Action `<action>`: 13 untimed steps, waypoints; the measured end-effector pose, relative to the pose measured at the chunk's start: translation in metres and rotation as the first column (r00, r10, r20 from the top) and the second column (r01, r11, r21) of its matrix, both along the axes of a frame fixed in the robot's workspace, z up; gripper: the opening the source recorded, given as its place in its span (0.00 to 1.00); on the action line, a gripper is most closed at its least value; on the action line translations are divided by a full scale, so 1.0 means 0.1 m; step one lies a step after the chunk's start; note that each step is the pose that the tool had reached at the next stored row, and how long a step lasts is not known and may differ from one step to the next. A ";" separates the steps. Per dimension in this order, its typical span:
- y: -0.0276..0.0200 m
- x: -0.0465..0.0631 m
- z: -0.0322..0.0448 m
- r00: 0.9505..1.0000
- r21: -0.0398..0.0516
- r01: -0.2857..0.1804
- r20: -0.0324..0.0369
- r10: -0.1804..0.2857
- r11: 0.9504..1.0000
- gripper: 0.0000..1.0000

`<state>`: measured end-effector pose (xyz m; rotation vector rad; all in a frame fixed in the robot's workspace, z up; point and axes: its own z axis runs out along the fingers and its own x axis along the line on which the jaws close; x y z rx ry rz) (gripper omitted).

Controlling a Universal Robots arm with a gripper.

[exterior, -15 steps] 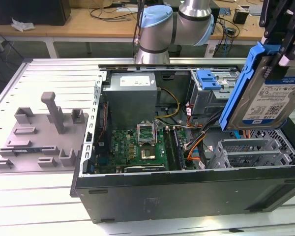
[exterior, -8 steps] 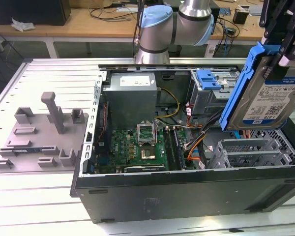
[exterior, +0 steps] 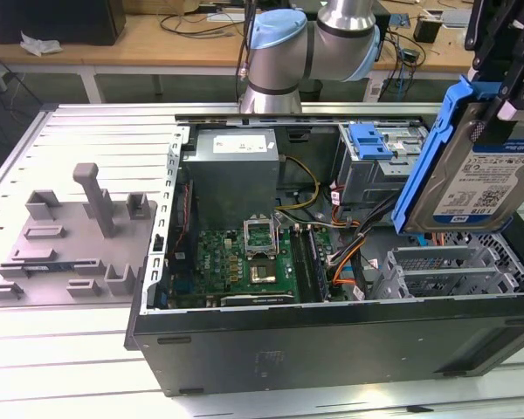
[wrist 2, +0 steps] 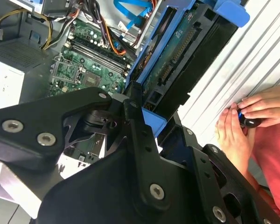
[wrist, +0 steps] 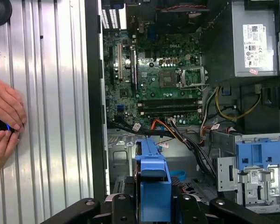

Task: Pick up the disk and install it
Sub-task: 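Insert the disk into the insertion slot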

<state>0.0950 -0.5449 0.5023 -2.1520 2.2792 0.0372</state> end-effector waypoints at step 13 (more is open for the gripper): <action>0.000 0.11 -0.051 1.000 0.000 0.010 0.000 -0.010 1.000 0.36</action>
